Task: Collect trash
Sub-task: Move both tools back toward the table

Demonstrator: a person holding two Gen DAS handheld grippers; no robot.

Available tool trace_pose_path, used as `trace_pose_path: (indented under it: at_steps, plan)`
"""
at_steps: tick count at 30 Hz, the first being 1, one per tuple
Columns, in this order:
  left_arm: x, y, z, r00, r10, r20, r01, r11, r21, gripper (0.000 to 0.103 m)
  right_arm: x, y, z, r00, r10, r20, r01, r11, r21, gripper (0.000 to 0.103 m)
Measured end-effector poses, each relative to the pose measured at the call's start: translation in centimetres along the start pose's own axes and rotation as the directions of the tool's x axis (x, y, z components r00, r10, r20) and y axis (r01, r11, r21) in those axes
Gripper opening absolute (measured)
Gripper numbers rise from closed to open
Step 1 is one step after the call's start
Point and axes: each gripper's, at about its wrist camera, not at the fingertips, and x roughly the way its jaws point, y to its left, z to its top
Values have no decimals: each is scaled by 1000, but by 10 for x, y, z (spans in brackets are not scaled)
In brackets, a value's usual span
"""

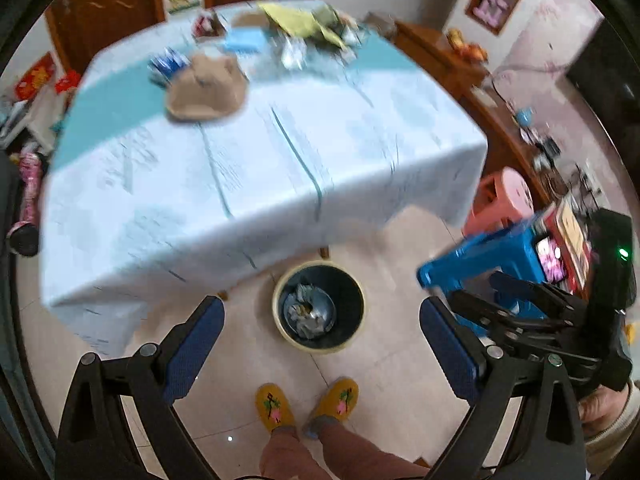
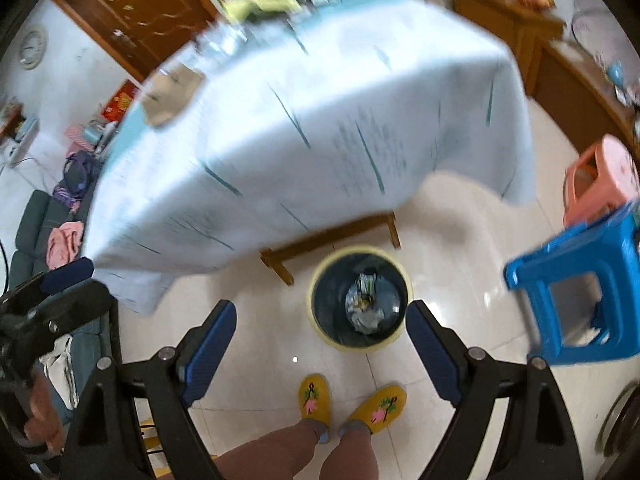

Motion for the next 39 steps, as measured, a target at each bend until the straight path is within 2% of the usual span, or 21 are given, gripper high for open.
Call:
trace_pose_path:
  at_steps: [4, 8, 14, 18, 23, 29, 35, 39]
  plan:
    - [-36, 6, 19, 997, 32, 69, -28, 998, -52, 97, -42, 14, 20, 996, 17, 87, -11, 998, -68, 87]
    - [-64, 18, 35, 990, 73, 121, -60, 992, -107, 97, -68, 28, 38, 988, 43, 150, -24, 991, -129, 87]
    - [-86, 40, 54, 986, 77, 151, -46, 979, -198, 97, -74, 51, 67, 983, 49, 177, -8, 974, -225, 87]
    - [-84, 60, 65, 987, 66, 147, -26, 966, -258, 97, -75, 61, 90, 980, 75, 182, -32, 972, -232, 87]
    - [-71, 85, 86, 990, 54, 131, -14, 956, -293, 97, -66, 77, 119, 978, 77, 195, -23, 964, -263, 87]
    - [-34, 116, 127, 995, 27, 94, 1, 956, -294, 97, -38, 91, 163, 983, 56, 177, -9, 967, -253, 87]
    - [22, 152, 170, 1000, -17, 6, 18, 952, -305, 97, 10, 101, 212, 992, 36, 122, -5, 969, -246, 78]
    - [55, 169, 194, 998, -42, -40, 28, 952, -304, 97, 51, 105, 247, 996, -8, 90, 31, 965, -262, 76]
